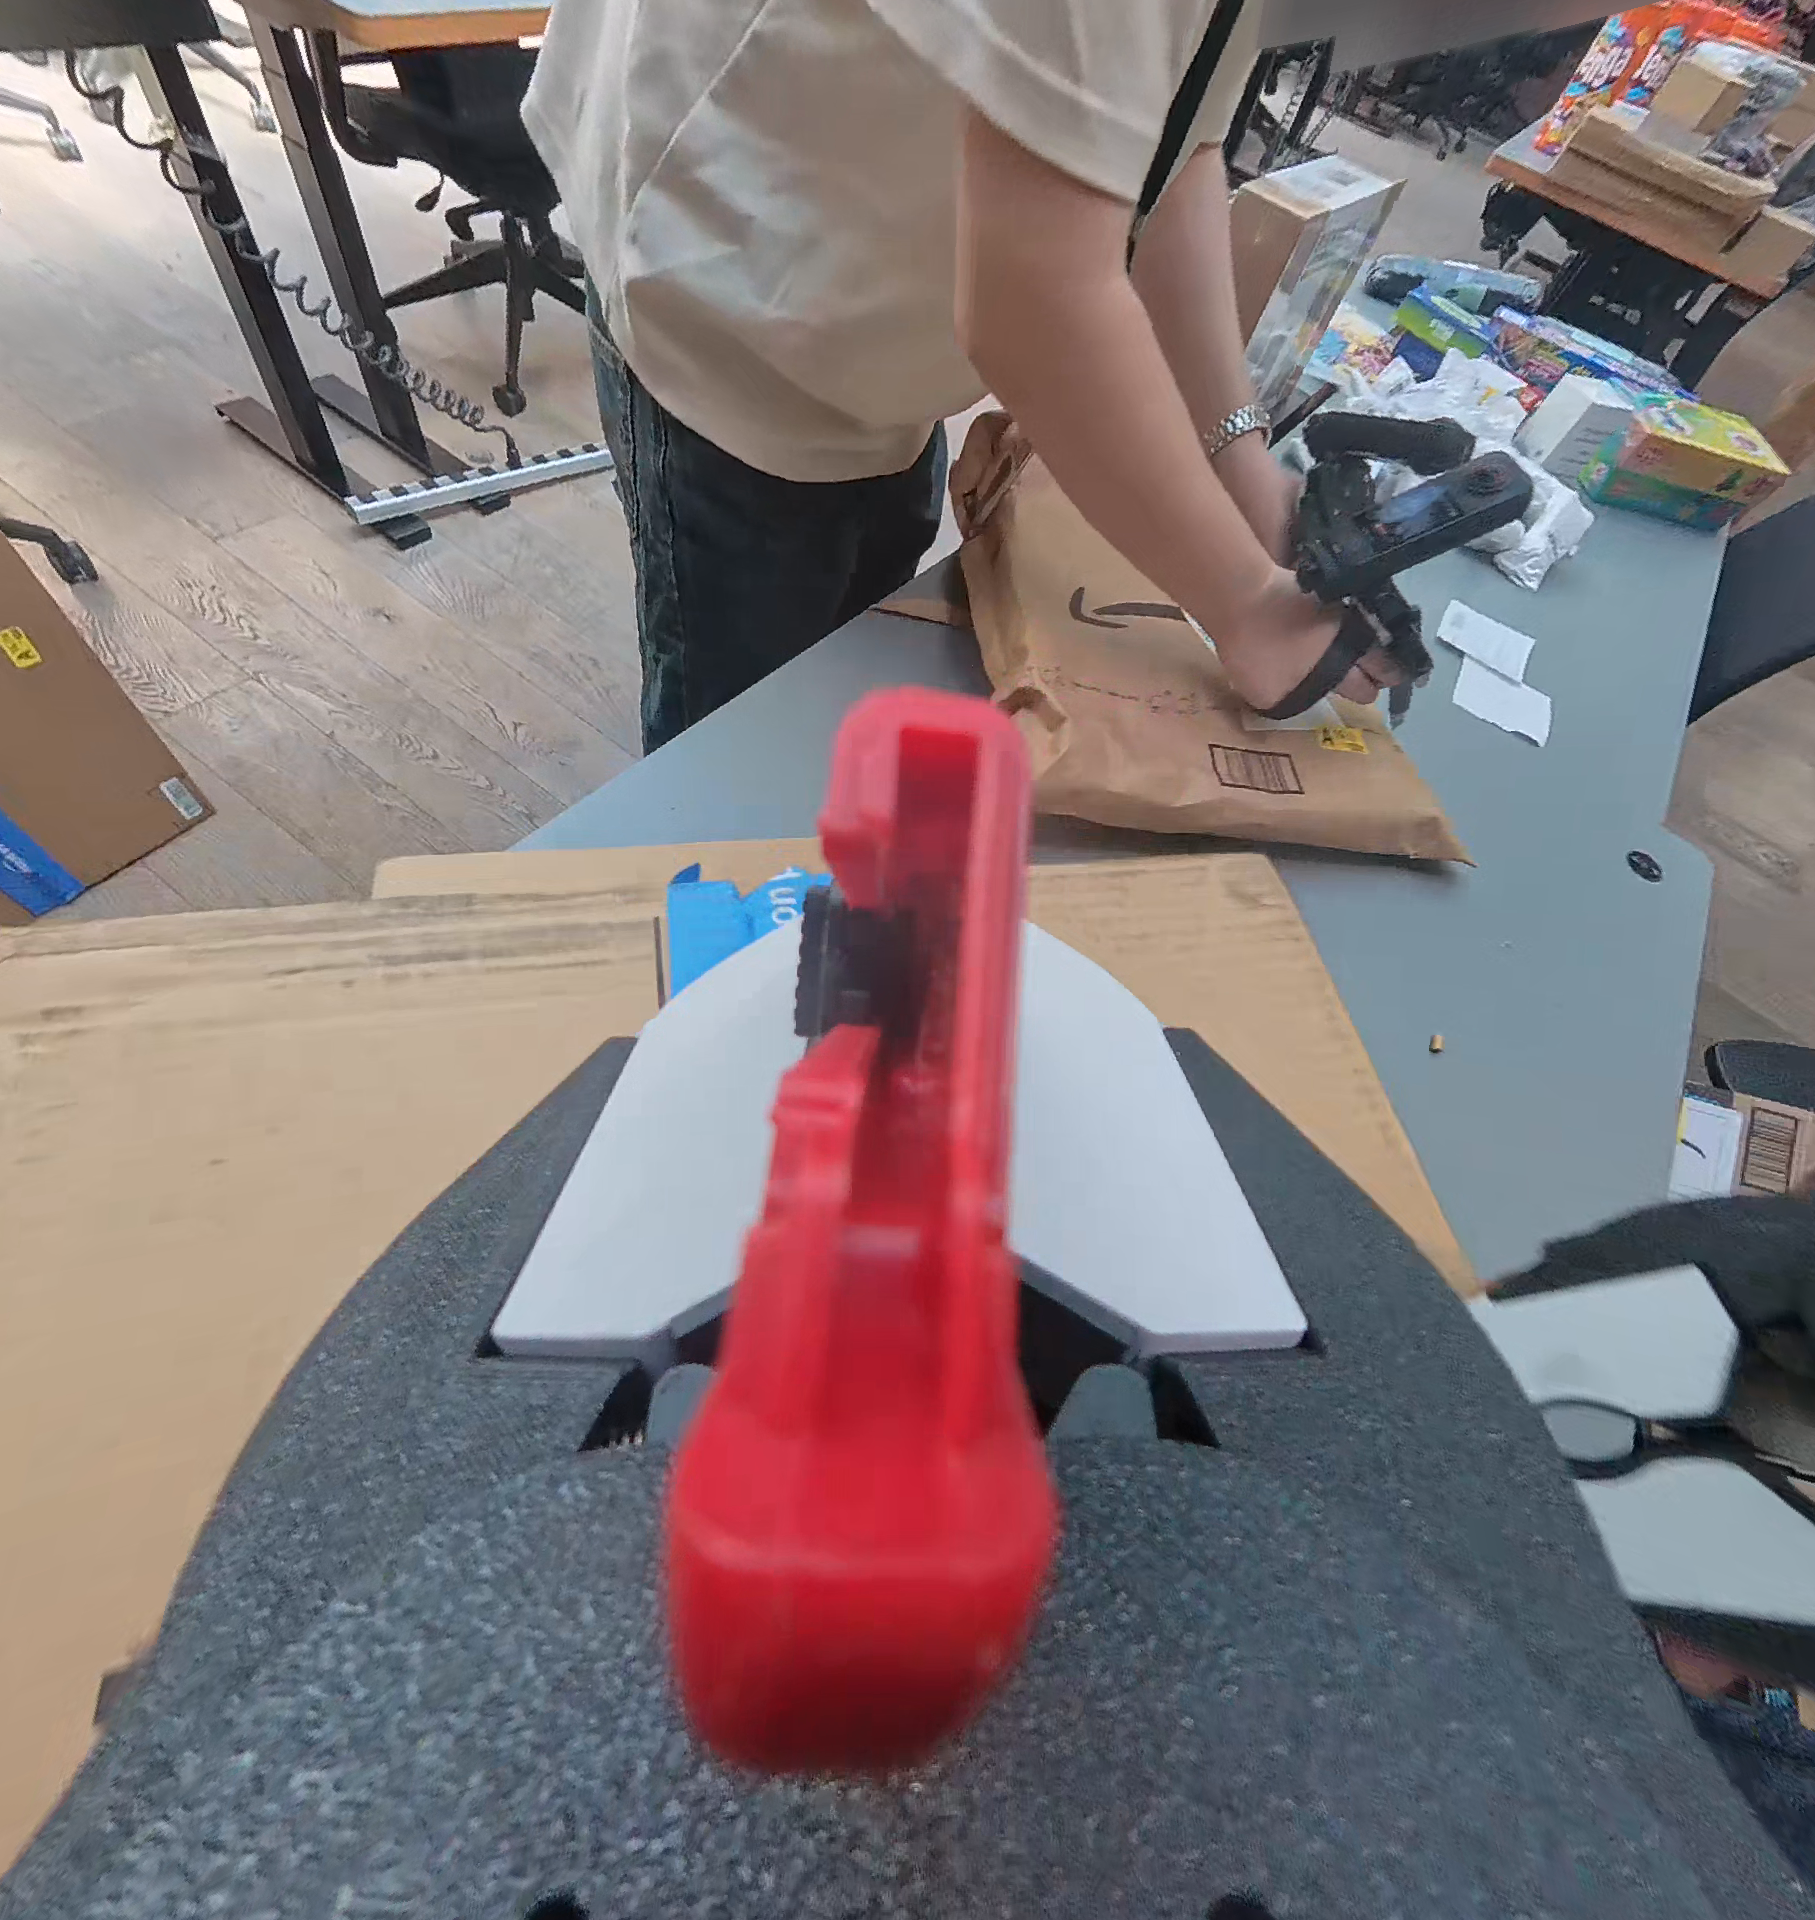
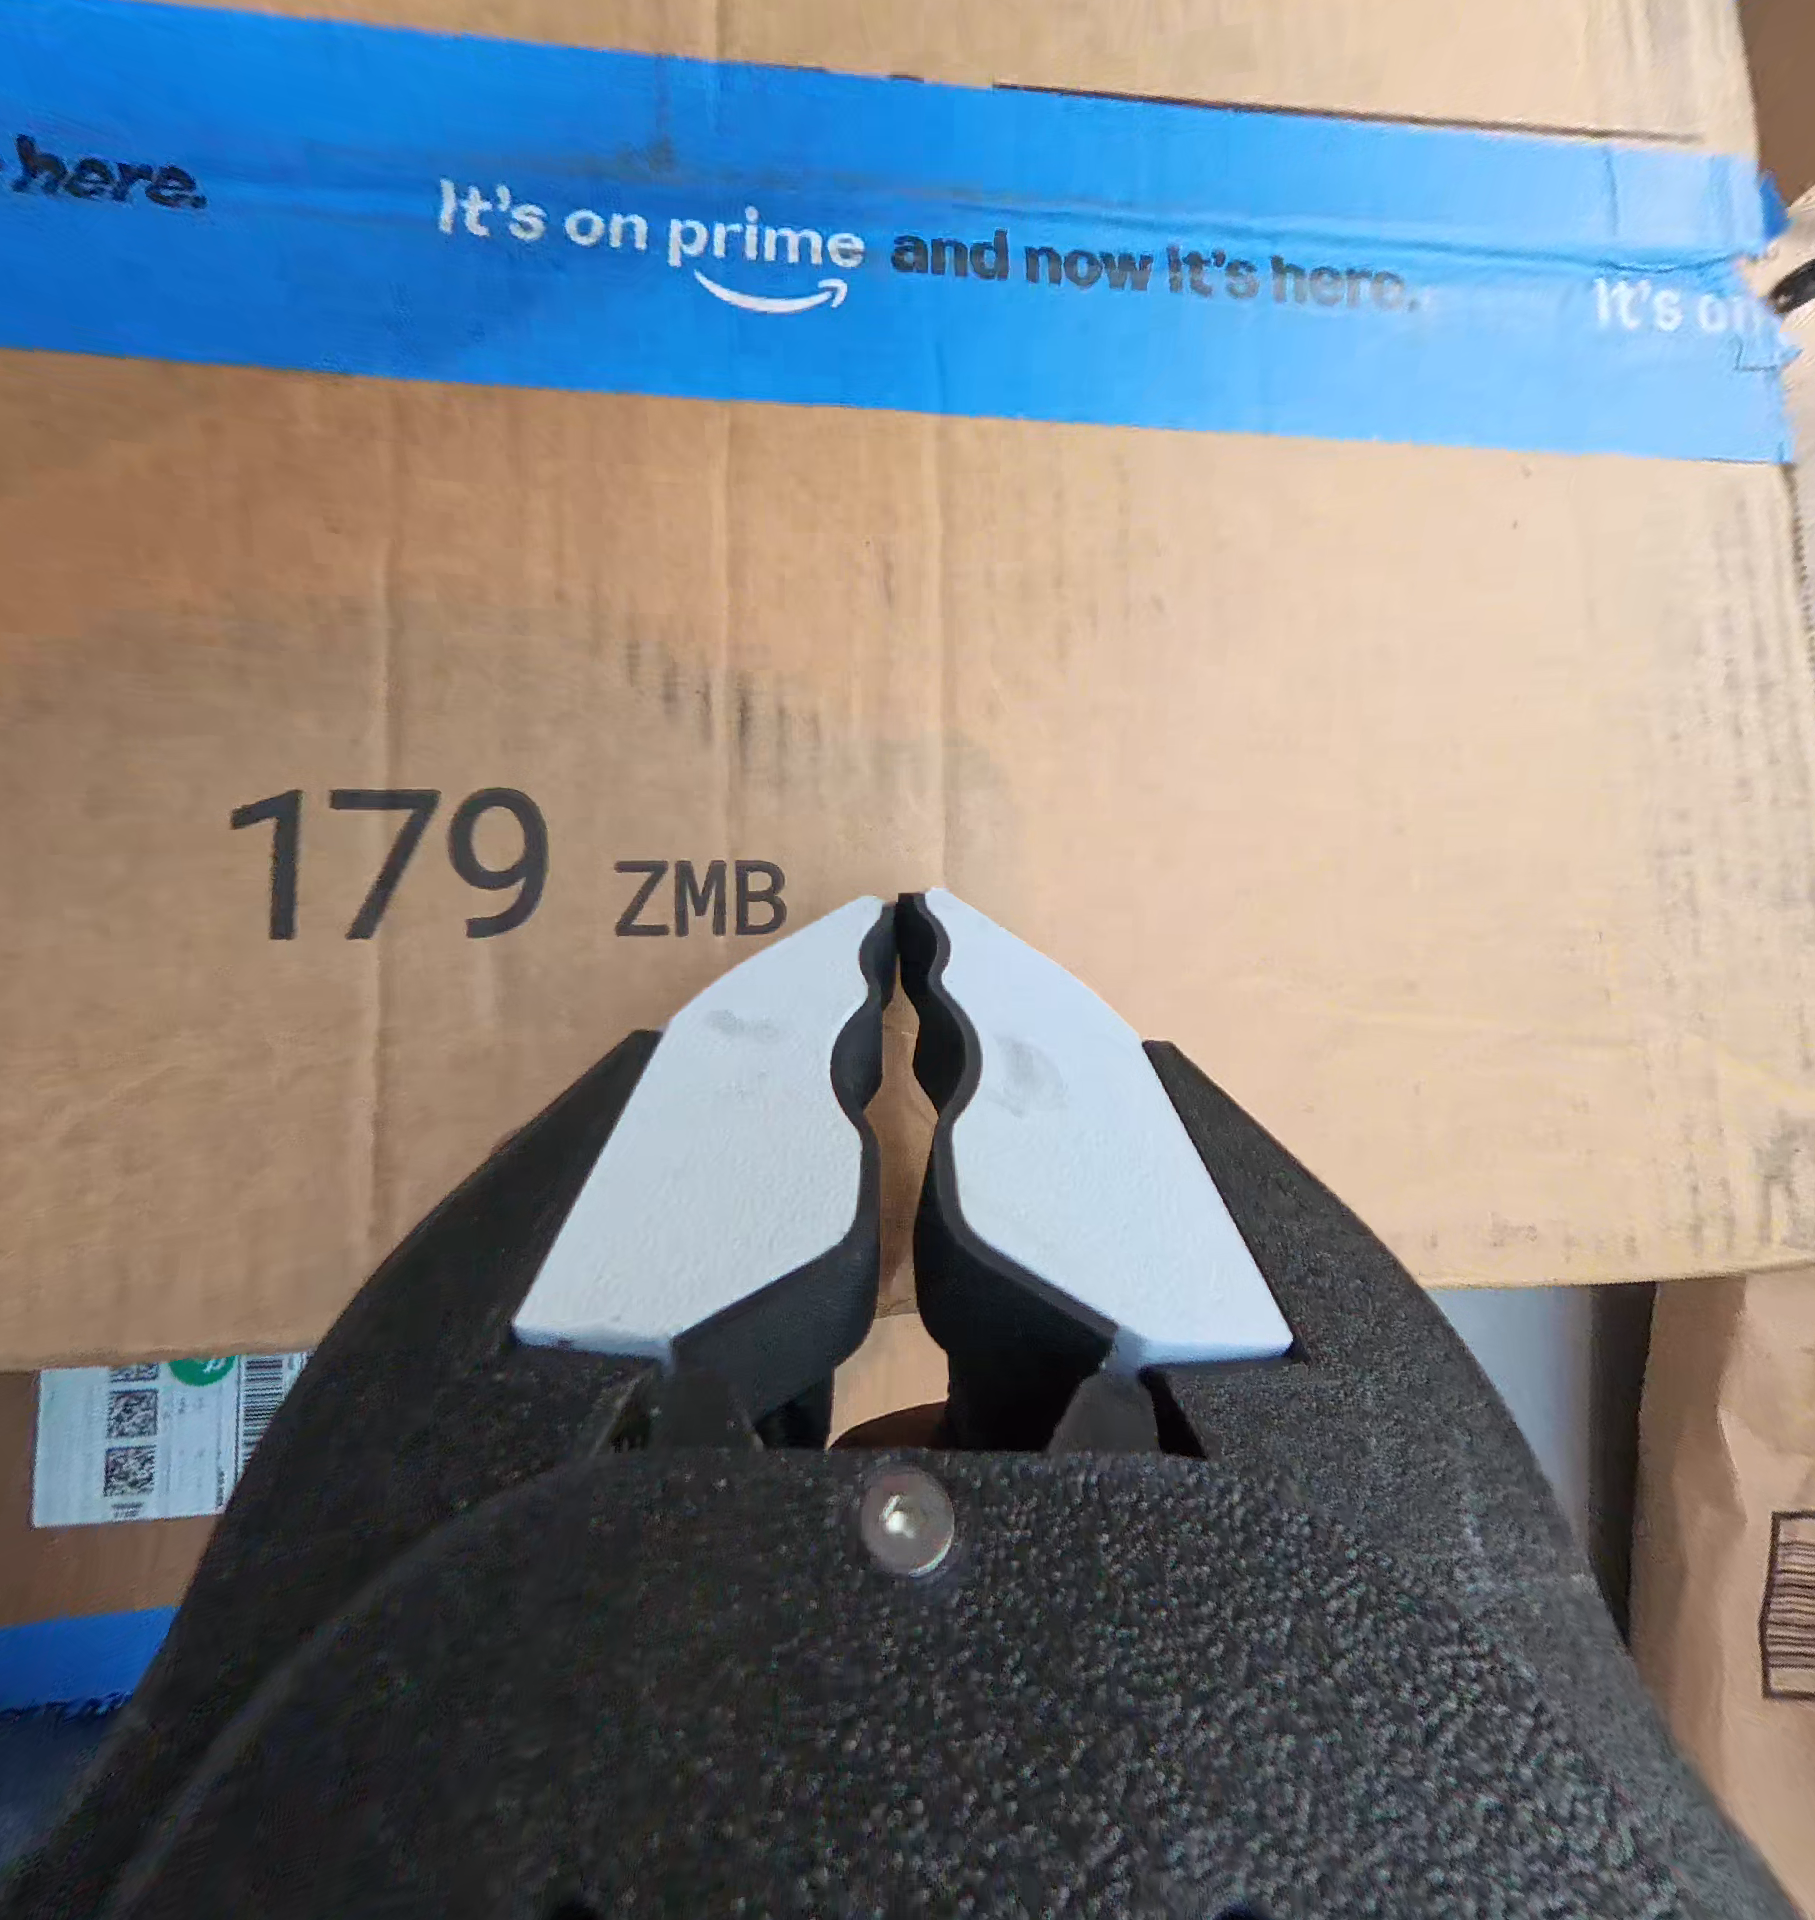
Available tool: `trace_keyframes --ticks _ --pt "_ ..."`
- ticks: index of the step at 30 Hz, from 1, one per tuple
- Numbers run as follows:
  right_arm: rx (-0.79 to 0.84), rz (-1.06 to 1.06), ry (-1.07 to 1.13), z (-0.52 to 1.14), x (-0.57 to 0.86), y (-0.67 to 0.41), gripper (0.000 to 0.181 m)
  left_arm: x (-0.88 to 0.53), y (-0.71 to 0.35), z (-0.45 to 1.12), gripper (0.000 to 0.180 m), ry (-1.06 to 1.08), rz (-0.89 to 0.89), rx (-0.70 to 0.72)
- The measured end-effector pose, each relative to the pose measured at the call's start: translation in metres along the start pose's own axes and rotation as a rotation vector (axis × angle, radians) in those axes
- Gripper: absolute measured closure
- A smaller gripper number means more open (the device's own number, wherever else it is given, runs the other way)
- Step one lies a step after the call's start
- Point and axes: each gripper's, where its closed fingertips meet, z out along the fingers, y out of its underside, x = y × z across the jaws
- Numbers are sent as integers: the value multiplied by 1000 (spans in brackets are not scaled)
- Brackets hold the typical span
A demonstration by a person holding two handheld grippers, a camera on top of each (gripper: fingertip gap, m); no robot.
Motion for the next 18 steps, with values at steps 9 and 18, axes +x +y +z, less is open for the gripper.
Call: trace_keyframes --ticks 9,18 --pt "-20 55 104 11 29 -1 181 -38 15 82 169 -31 -9 -94" --pt "-41 63 121 16 37 -4 181 -46 26 102 169 -74 -15 -115"
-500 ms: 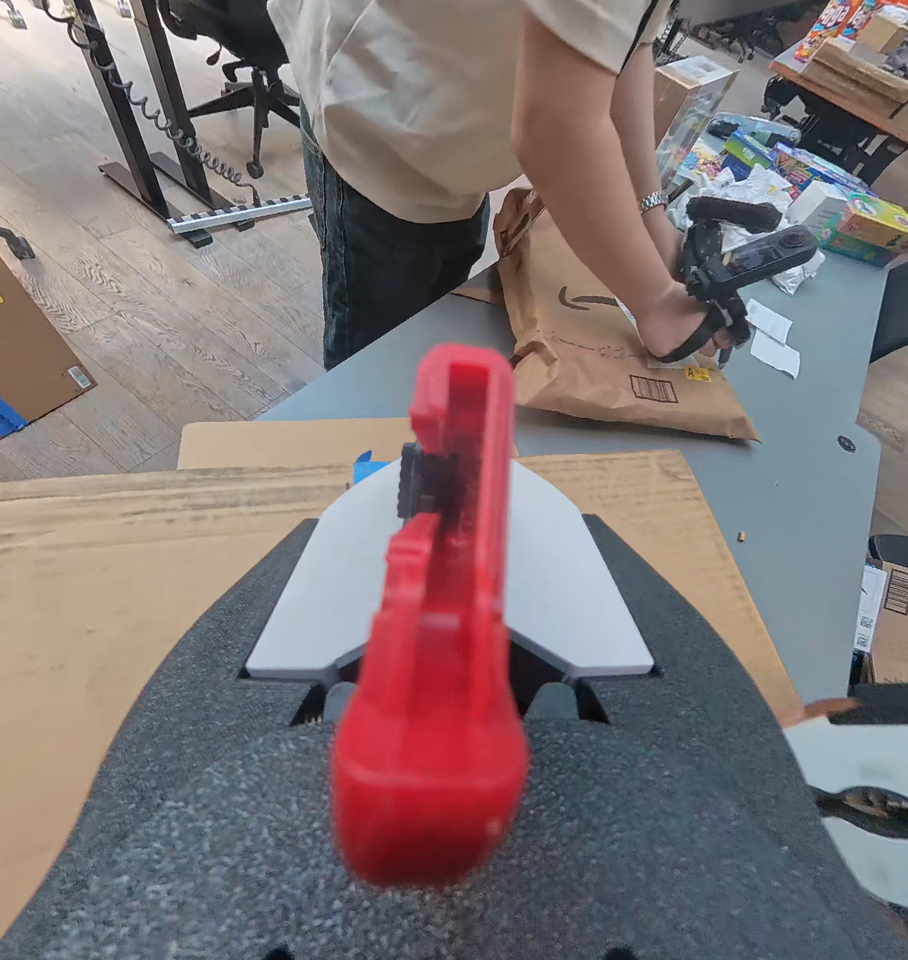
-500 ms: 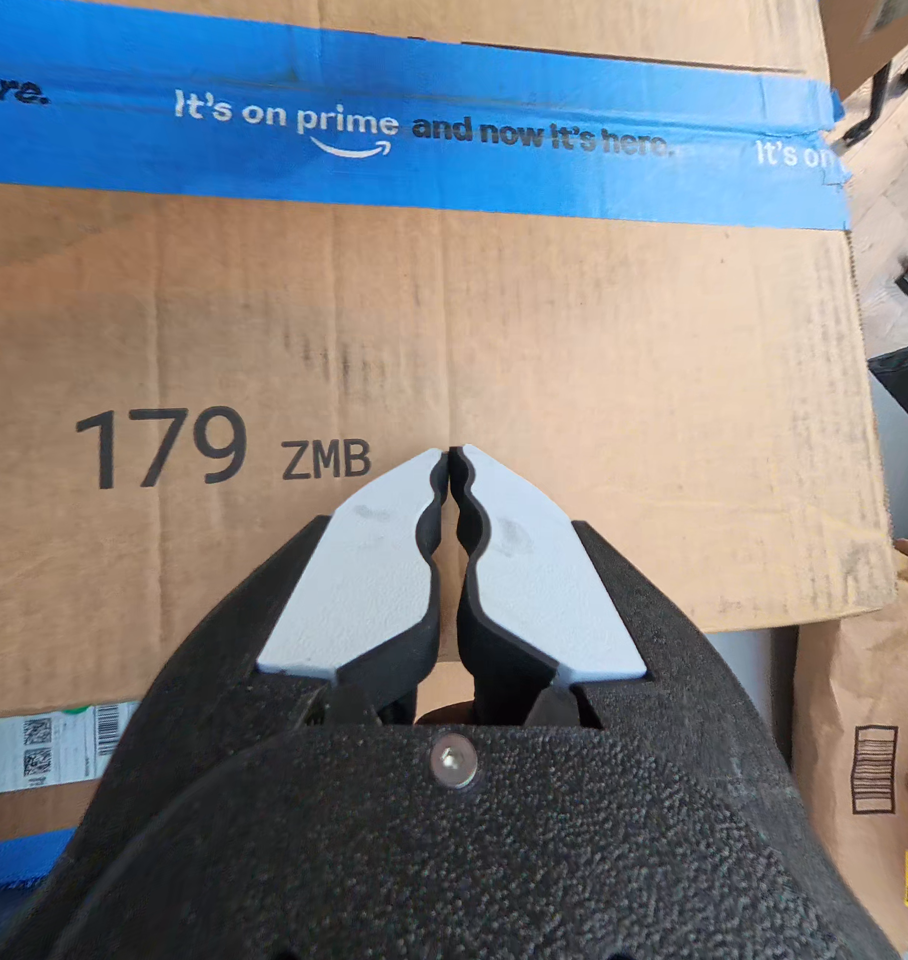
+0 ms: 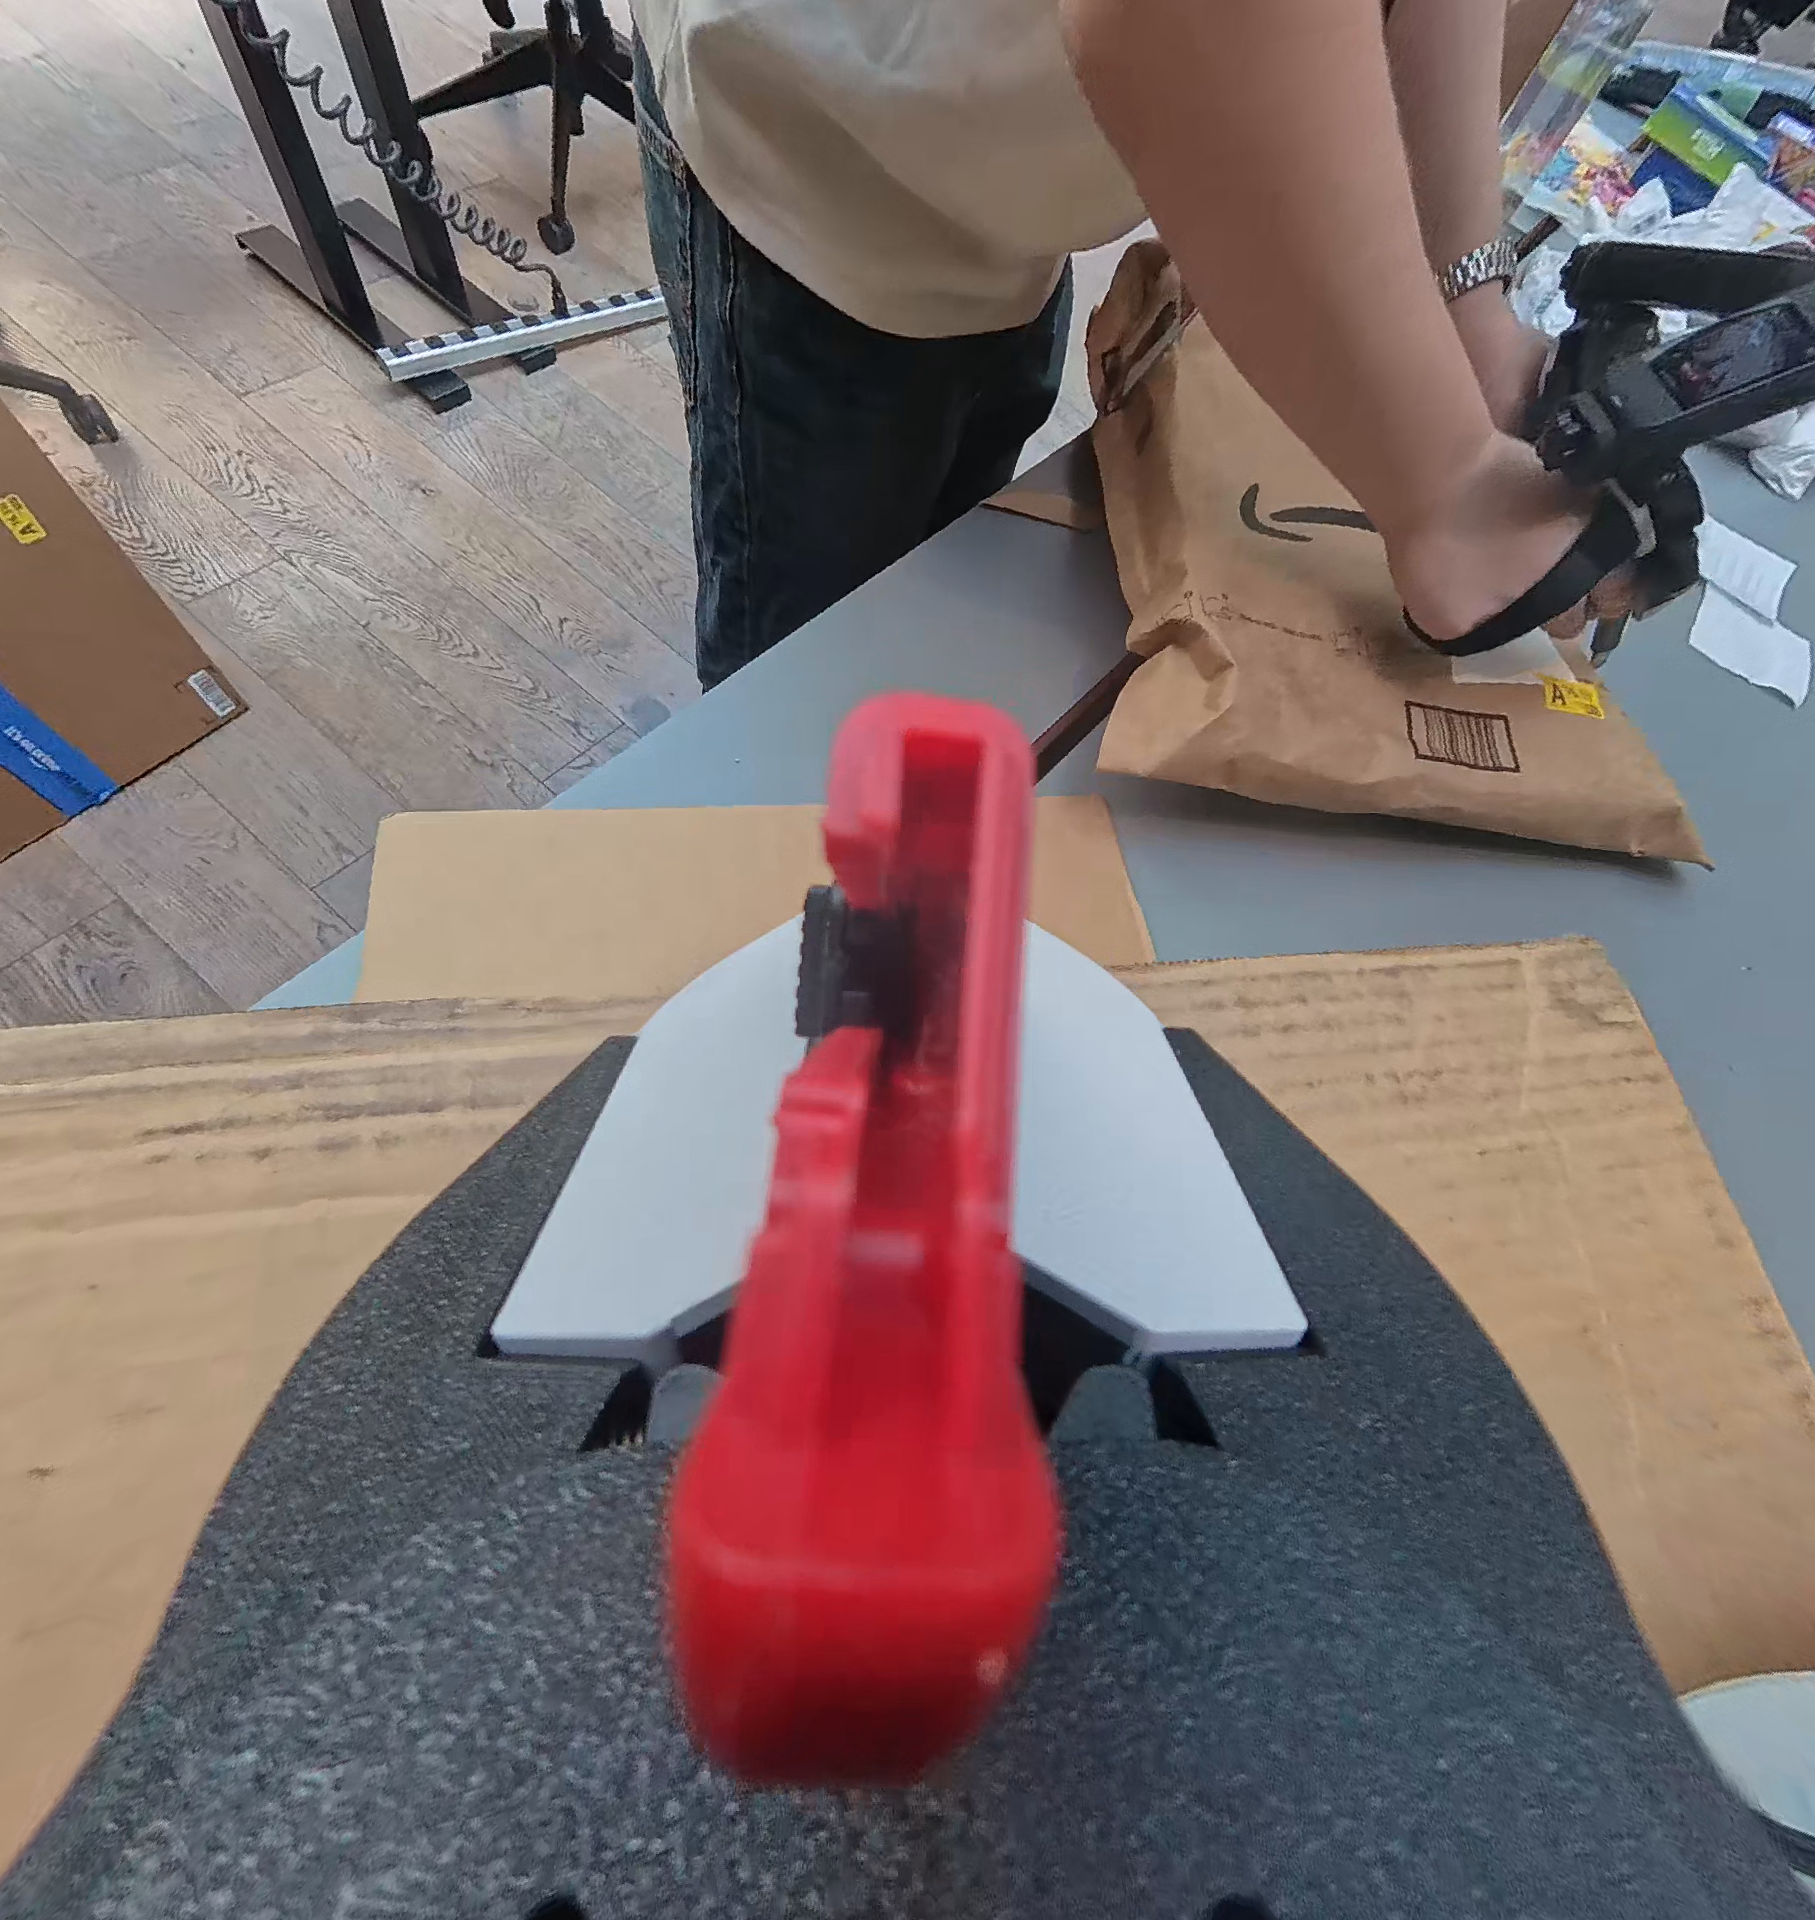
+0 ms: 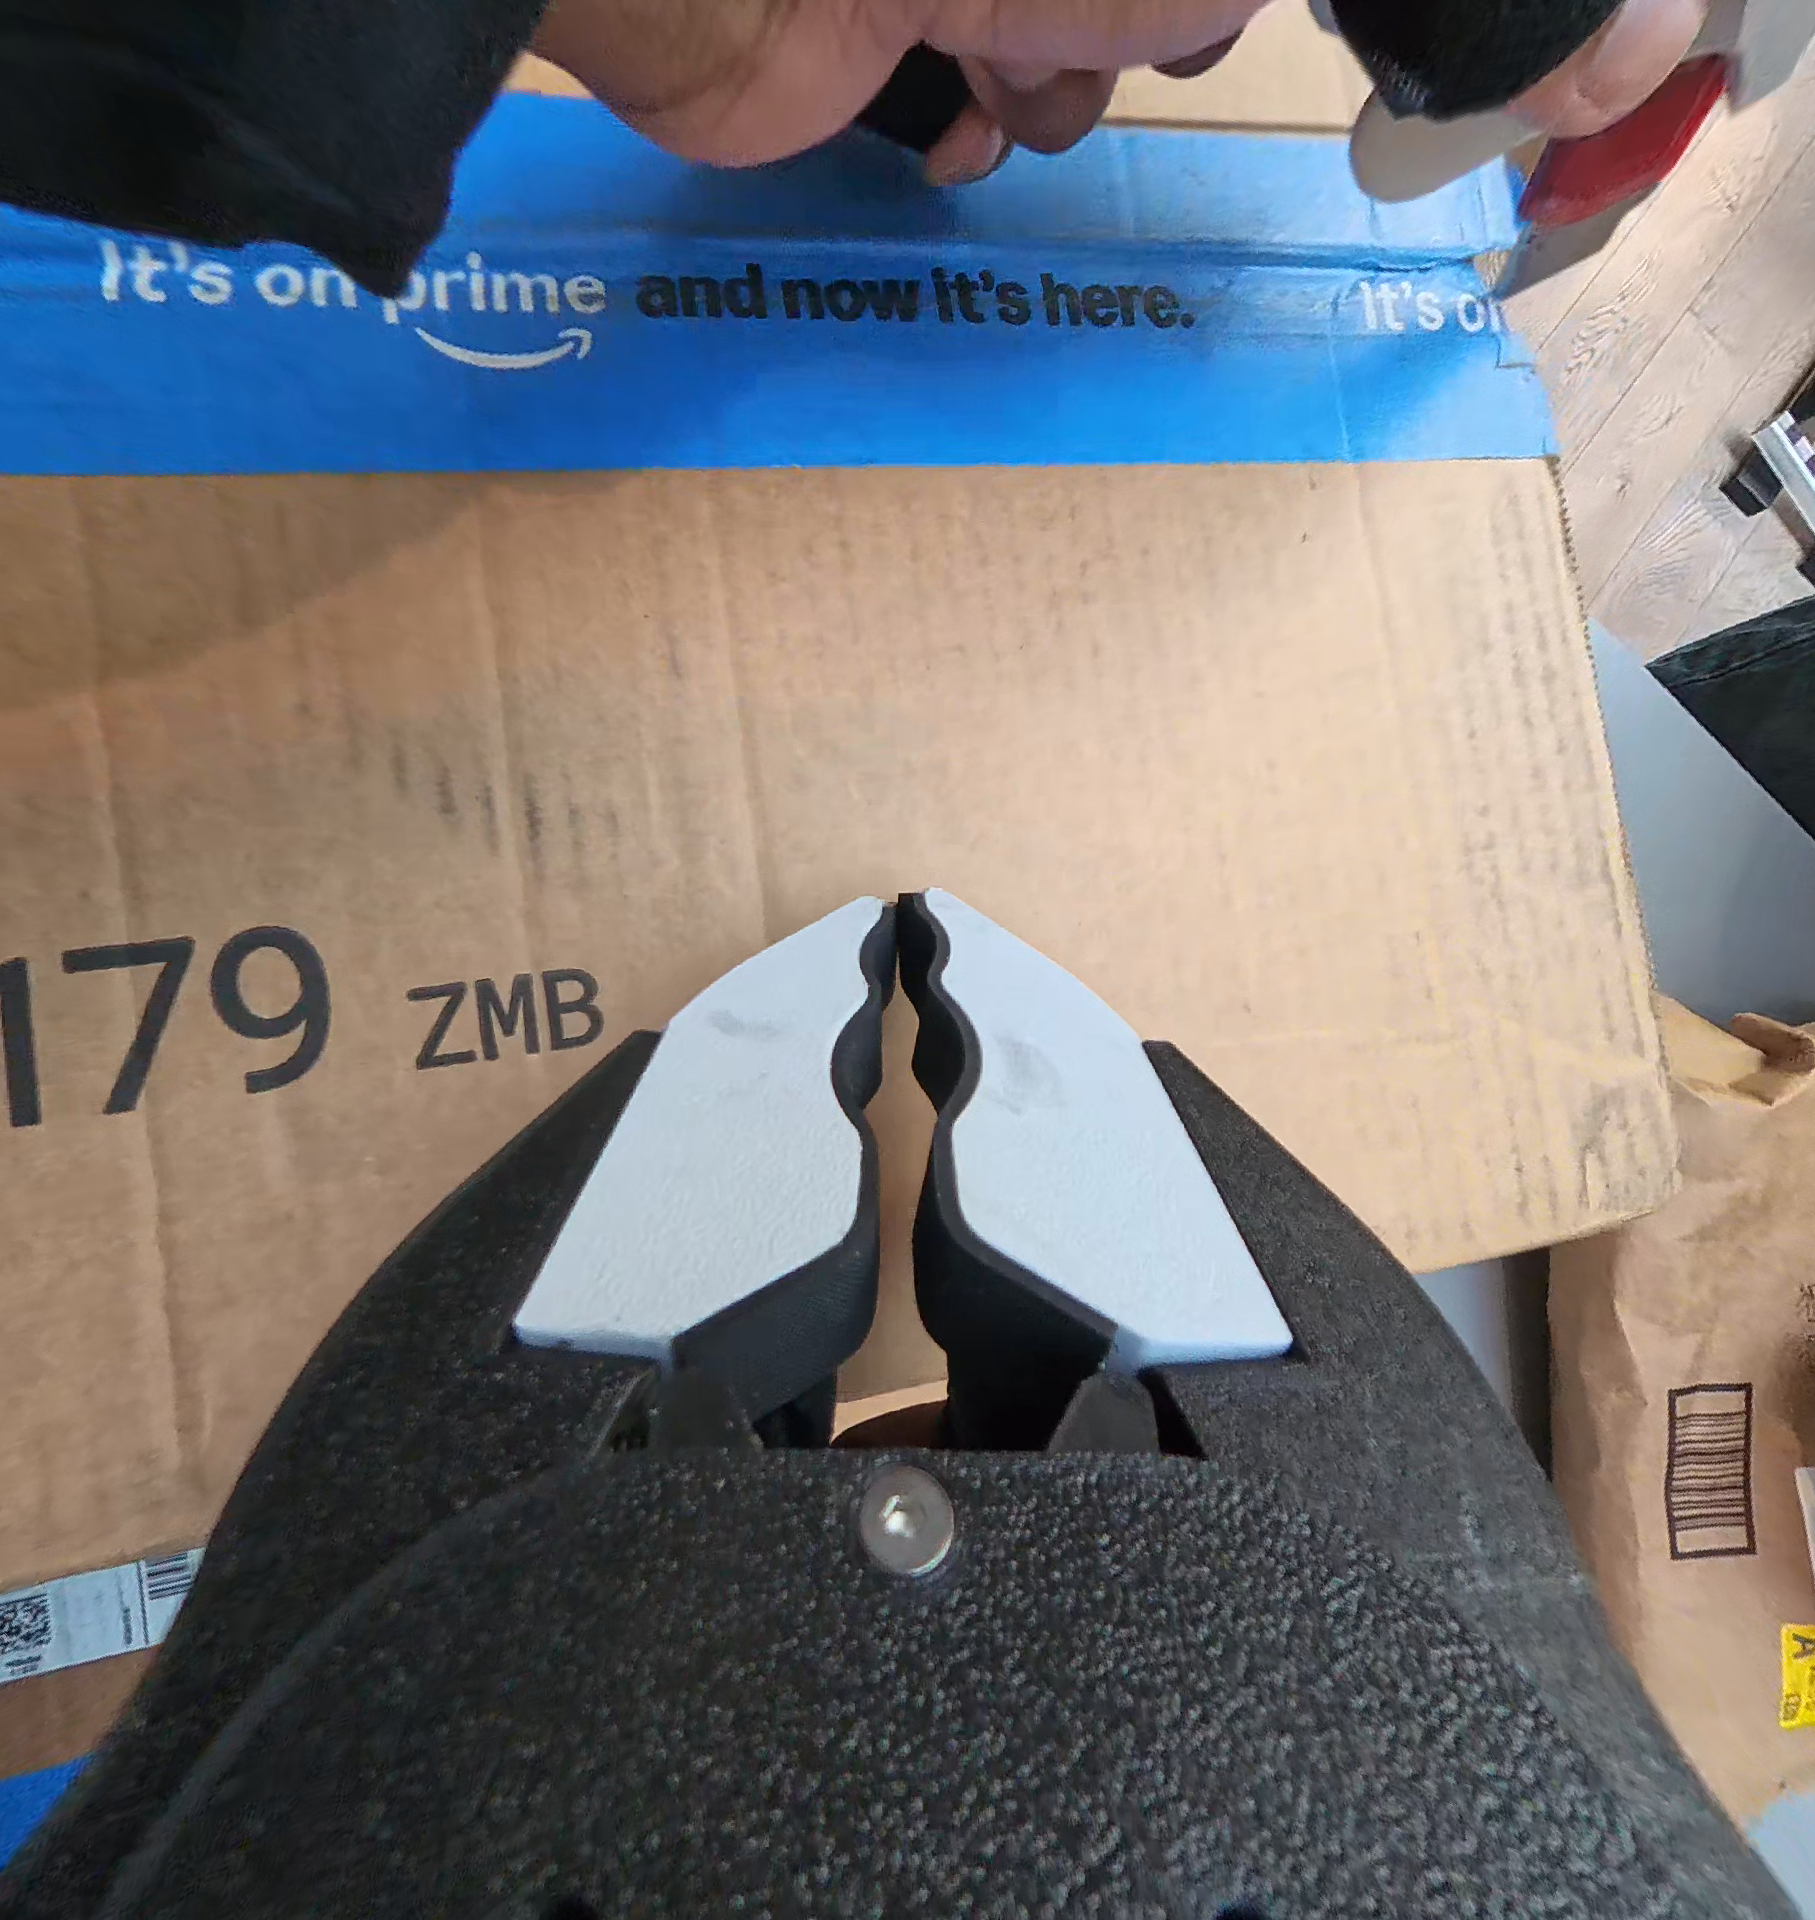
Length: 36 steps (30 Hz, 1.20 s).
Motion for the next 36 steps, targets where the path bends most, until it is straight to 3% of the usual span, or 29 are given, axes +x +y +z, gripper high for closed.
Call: trace_keyframes --ticks 21,36 --pt "-80 -14 151 32 54 -9 181 5 19 -5 168 -31 10 -30" --pt "-87 67 100 34 51 -7 181 7 24 -16 168 -68 21 -20"
